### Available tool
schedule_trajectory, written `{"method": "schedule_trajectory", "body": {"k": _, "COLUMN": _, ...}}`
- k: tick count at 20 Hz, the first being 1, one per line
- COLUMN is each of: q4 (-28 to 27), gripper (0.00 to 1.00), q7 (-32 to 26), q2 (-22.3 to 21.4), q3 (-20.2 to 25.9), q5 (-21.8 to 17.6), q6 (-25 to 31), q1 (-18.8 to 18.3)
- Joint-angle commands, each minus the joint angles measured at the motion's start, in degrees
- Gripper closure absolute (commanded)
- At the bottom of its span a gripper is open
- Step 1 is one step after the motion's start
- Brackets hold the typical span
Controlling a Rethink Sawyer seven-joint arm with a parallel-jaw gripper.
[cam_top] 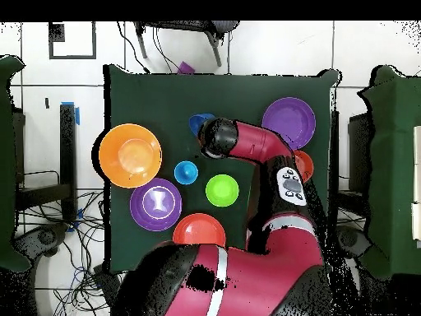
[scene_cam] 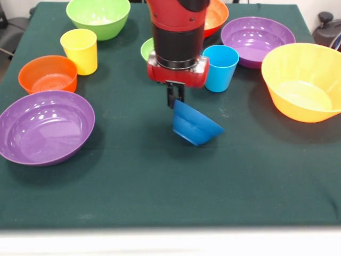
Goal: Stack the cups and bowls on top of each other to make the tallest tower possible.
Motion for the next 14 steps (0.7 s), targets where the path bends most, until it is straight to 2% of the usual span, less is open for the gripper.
{"method": "schedule_trajectory", "body": {"k": 1, "q4": 0.17, "gripper": 1.00, "q7": -4.68, "q2": -2.01, "q3": 0.85, "q5": -5.13, "q6": 9.55, "q1": -0.76}}
{"method": "schedule_trajectory", "body": {"k": 6, "q4": -4.39, "gripper": 1.00, "q7": -5.09, "q2": -2.86, "q3": -0.15, "q5": -5.66, "q6": 18.80, "q1": -0.13}}
{"method": "schedule_trajectory", "body": {"k": 14, "q4": 0.59, "gripper": 1.00, "q7": -4.56, "q2": -4.60, "q3": 0.79, "q5": -5.98, "q6": 18.09, "q1": -2.28}}
